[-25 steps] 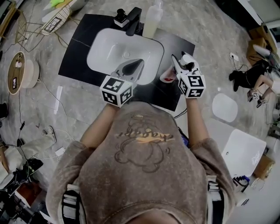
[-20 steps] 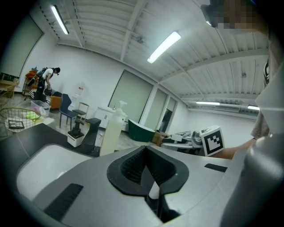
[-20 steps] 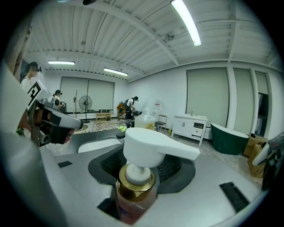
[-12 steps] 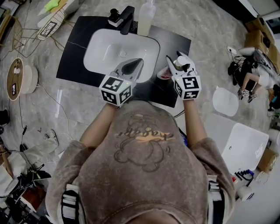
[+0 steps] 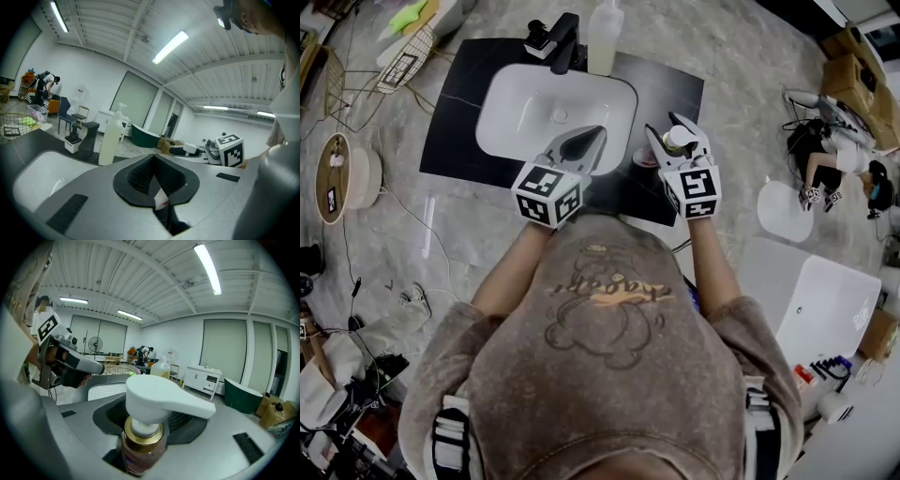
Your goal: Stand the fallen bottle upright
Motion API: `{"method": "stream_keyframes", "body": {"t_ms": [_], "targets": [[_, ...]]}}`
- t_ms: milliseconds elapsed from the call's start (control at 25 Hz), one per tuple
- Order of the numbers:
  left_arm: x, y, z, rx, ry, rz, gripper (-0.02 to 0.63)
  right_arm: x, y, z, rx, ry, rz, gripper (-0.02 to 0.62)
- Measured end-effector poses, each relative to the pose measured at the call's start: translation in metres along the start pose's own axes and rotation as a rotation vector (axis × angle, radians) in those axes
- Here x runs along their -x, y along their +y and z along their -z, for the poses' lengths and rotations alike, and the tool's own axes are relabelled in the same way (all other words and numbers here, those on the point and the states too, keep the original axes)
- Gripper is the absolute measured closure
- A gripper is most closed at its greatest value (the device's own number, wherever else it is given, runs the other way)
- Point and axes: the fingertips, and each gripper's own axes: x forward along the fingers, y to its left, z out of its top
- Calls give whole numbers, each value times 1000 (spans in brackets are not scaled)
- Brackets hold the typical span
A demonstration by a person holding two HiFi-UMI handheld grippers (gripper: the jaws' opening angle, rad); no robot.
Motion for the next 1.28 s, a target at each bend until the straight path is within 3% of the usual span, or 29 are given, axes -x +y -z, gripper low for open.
{"method": "stream_keyframes", "body": {"t_ms": [760, 1280], "targets": [[-8, -14, 2, -3, 21, 45, 588, 9, 8, -1, -53, -9, -12, 362], [-14, -29, 4, -3, 32, 89, 588, 46, -4, -5, -137, -59, 33, 345]]}}
